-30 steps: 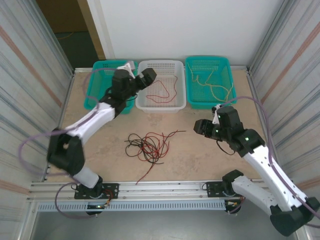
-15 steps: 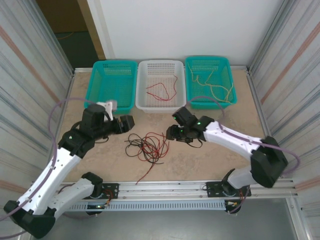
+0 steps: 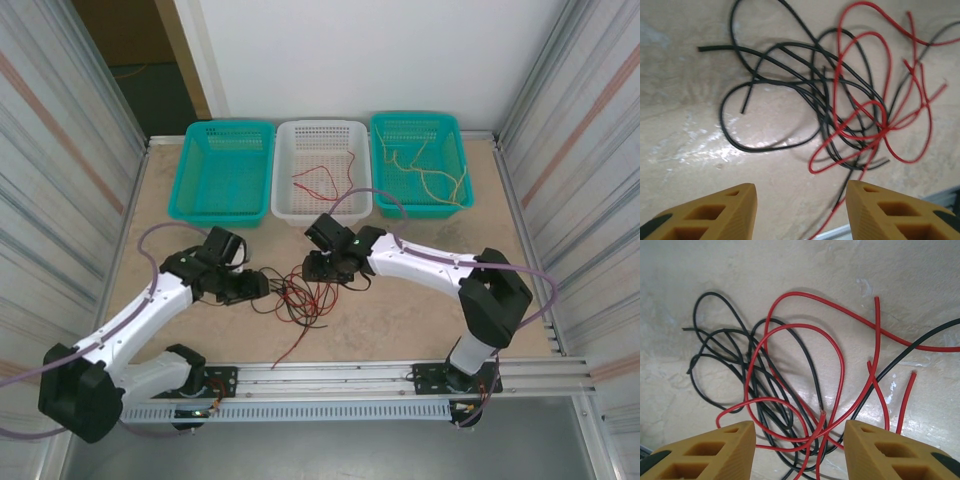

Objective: Untangle the cables

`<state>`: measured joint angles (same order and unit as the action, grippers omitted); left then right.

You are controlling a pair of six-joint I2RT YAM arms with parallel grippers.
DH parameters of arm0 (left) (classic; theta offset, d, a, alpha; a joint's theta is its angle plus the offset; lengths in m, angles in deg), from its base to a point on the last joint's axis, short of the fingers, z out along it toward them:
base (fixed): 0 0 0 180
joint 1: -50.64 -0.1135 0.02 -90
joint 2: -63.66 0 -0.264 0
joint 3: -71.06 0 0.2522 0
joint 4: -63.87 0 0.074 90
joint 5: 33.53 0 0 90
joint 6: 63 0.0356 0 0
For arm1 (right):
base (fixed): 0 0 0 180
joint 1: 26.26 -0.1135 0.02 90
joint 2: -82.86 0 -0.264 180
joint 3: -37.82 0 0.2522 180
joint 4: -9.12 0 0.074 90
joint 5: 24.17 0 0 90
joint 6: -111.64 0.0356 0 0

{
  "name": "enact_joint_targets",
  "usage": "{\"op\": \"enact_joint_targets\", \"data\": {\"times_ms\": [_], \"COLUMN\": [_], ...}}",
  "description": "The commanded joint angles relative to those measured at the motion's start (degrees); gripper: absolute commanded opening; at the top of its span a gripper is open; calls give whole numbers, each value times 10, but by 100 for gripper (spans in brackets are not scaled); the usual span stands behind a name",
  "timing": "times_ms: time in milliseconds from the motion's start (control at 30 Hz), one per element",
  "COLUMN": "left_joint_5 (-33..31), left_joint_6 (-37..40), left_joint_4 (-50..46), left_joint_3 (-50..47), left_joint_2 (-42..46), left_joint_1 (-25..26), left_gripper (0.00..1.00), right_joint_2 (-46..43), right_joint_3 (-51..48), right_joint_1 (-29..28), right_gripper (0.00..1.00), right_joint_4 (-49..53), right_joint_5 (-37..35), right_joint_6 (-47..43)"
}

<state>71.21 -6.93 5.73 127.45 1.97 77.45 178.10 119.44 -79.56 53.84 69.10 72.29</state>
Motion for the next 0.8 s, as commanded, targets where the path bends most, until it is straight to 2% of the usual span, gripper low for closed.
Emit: {"op": "enact_joint_targets", "data": {"times_ms": [0,133,200,267,400,467,600,667,767], "left_joint_5": [-30,-19,-13,-15,-38,-44,-60,-60,-60], "left_joint_6": [3,-4,-8,-9,0,11,25,29,37], "left_joint_4": [-11,16,31,46,47,36,27,23,18], "left_joint_3": [10,21,27,39,88,112,130,130,125], "left_joint_2": [-41,-105,-125,-134,-180,-210,-231,-221,-197], "left_joint_1": [-28,-38,-49,-66,-76,-74,-57,-45,-30], "left_gripper": [44,39,42,49,47,43,41,42,45], "right_joint_2": [7,-6,-12,-15,-19,-25,-42,-49,-44], "right_joint_3": [16,3,-3,-6,-7,-9,-21,-41,-77], "right_joint_1": [-4,-4,-4,-5,-5,-4,14,35,66], "right_gripper": [46,45,44,44,43,42,43,49,52], "right_joint_4": [16,5,-2,-6,-1,2,36,38,8], "right_joint_5": [1,-4,-3,1,-1,-5,-42,-41,-35], "right_joint_6": [10,9,11,10,1,1,12,24,42]}}
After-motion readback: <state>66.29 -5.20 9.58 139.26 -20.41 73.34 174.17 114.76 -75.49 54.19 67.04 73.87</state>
